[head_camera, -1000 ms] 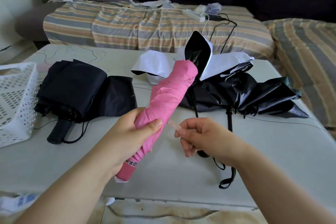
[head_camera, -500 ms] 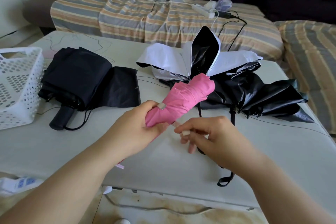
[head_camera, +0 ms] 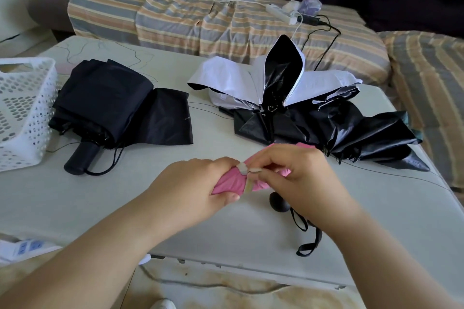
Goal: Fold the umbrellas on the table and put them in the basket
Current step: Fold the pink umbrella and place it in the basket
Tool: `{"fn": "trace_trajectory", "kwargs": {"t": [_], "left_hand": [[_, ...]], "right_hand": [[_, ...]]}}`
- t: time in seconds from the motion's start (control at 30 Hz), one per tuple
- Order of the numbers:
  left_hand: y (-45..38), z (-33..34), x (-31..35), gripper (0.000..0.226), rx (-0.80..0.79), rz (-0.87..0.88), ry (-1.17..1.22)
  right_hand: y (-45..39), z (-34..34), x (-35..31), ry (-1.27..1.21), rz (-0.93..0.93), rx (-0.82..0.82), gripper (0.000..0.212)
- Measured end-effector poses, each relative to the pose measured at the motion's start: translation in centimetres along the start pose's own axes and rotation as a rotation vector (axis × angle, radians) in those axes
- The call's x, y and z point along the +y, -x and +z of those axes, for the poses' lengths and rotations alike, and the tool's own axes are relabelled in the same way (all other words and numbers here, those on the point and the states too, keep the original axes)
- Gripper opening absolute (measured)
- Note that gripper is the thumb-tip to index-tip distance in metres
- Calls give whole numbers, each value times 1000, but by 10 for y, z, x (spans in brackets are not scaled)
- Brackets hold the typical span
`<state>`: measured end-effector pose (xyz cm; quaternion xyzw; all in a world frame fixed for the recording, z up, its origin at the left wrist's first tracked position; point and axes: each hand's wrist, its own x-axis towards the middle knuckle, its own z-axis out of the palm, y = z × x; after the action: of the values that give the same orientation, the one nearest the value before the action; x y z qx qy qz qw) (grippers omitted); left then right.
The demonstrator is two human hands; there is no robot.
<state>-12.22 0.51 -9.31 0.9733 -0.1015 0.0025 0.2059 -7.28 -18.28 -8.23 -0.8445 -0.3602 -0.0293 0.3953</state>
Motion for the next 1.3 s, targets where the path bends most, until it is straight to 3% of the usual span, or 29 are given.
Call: {"fn": "trace_trajectory", "kwargs": {"t": [0.13,0.23,0.37,0.63,0.77,0.93,1.07,1.17,1.3], "left_hand": [[1,3,2,47,35,72,-215],[1,6,-3,46,139,156,-295],[-3,14,-13,46,195,272,-363],[0,16,-4,41,211,311,-392],[1,17,-8,47,255,280,-375],[2,13,-9,43,279,157,-288],[4,2,-1,31,247,-7,-181],[7,-9,-2,27,181,-206,7],[19,-47,-24,30,198,-498,384]], "right_hand": [[-1,-1,5,-216,310,-71,8],[-3,-5,3,-255,264,-163,16],[-3,-5,2,-256,248,-193,9],[-3,1,2,-307,572,-117,14],[-4,13,0,-158,435,-33,21],[-10,30,-8,66,296,135,7],[-26,40,-17,215,336,104,10],[-47,48,-24,230,320,47,15],[-64,57,-59,128,142,70,28]]}}
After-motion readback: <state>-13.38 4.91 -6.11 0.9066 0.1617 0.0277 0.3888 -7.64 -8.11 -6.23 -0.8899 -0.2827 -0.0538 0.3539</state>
